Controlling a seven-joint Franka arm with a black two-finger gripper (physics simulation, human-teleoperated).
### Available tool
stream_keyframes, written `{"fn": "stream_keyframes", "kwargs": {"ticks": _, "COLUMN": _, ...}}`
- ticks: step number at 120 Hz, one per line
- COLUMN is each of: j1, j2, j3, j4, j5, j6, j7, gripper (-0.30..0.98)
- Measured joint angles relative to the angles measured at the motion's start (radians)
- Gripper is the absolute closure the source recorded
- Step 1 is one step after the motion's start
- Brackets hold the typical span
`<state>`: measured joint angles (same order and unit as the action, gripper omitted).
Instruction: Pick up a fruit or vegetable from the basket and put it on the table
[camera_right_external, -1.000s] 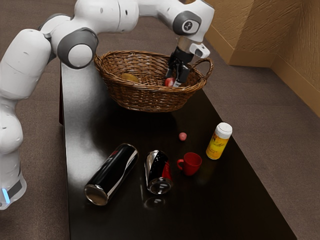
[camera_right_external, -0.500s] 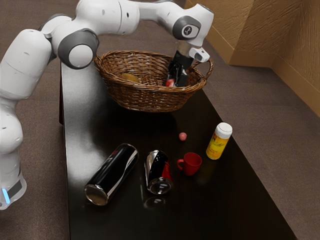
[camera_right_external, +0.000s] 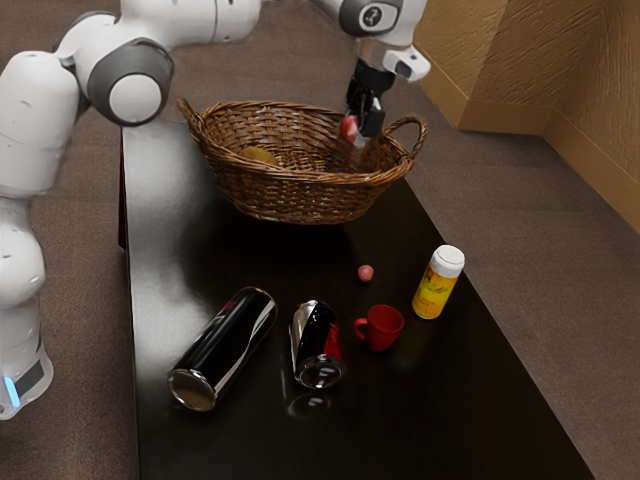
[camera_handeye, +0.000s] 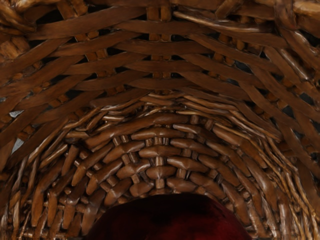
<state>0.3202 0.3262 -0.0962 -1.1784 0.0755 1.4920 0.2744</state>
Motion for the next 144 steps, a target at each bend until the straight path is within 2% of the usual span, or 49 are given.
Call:
{"fn": "stream_keyframes", "kwargs": {"ticks": 25, "j1": -0.139, "j2": -0.114, "j3": -0.035, "j4": 0.002, "j5": 0.026, "j6": -0.004, "j7": 0.001, "gripper": 0.33}}
{"fn": "stream_keyframes", "kwargs": {"ticks": 48, "j1": -0.245, "j2": -0.124, "j3": -0.113, "j4": -0.031, "j5": 0.034, "j6": -0.015, "j7": 0.002, "gripper": 0.33}}
{"fn": "stream_keyframes", "kwargs": {"ticks": 89, "j1": -0.251, "j2": -0.112, "j3": -0.14, "j4": -0.242, "j5": 0.017, "j6": 0.002, "j7": -0.001, "gripper": 0.34}}
{"fn": "stream_keyframes", "kwargs": {"ticks": 124, "j1": -0.252, "j2": -0.083, "j3": -0.139, "j4": -0.291, "j5": -0.004, "j6": 0.067, "j7": -0.003, "gripper": 0.33}}
{"fn": "stream_keyframes", "kwargs": {"ticks": 132, "j1": -0.252, "j2": -0.077, "j3": -0.138, "j4": -0.292, "j5": -0.009, "j6": 0.075, "j7": -0.002, "gripper": 0.19}}
{"fn": "stream_keyframes", "kwargs": {"ticks": 144, "j1": -0.25, "j2": -0.072, "j3": -0.137, "j4": -0.292, "j5": -0.015, "j6": 0.084, "j7": 0.001, "gripper": 0.1}}
